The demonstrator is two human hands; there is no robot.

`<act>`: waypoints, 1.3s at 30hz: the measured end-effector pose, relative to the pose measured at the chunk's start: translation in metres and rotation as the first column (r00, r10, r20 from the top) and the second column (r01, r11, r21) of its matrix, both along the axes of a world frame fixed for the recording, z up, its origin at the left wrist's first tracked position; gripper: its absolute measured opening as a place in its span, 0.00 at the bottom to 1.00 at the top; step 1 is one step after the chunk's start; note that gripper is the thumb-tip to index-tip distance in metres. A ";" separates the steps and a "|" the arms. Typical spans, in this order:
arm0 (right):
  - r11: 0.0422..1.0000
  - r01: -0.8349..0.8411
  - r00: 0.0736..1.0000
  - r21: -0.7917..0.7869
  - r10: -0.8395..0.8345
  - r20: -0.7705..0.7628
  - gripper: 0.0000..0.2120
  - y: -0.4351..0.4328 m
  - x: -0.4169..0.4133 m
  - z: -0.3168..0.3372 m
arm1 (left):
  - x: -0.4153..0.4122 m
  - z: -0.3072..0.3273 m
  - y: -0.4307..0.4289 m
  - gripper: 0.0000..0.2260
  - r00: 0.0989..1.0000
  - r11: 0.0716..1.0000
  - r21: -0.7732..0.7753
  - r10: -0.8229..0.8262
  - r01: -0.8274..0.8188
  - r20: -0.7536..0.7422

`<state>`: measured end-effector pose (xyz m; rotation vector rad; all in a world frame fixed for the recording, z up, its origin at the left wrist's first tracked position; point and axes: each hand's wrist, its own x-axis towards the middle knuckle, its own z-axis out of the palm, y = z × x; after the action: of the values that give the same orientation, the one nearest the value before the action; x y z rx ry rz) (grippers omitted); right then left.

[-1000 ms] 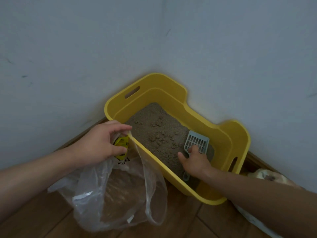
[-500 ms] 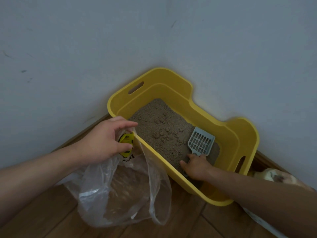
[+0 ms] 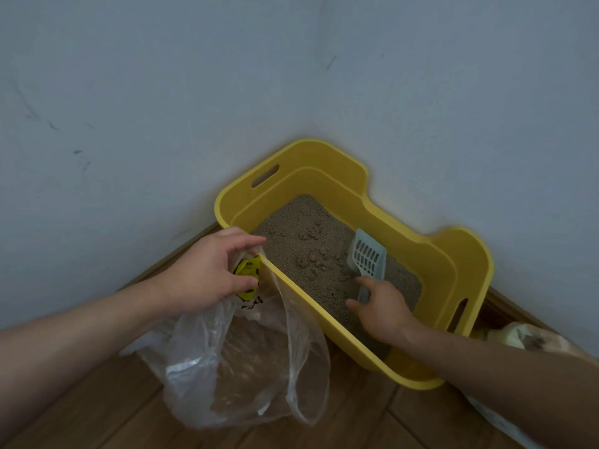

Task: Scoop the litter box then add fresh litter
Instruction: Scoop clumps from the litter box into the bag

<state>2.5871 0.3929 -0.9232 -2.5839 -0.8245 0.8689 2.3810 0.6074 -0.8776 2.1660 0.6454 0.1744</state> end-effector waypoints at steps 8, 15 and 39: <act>0.993 -0.008 0.998 0.122 0.016 -0.069 0.27 0.002 -0.008 0.006 | -0.002 0.003 0.000 0.29 1.000 1.000 0.000 0.020 -0.020 -0.010; 0.998 -0.058 0.998 -0.008 0.058 0.014 0.14 0.000 -0.001 0.001 | -0.003 0.002 -0.002 0.29 1.000 1.000 0.014 0.016 -0.016 -0.021; 0.941 -0.226 0.938 -0.251 0.280 0.206 0.07 0.027 0.002 0.005 | -0.010 0.015 -0.007 0.31 0.999 1.000 0.030 0.002 -0.002 -0.032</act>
<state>2.5887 0.4194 -0.9182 -2.8638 -1.2173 0.7634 2.3709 0.6009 -0.8629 2.2012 0.6670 0.1519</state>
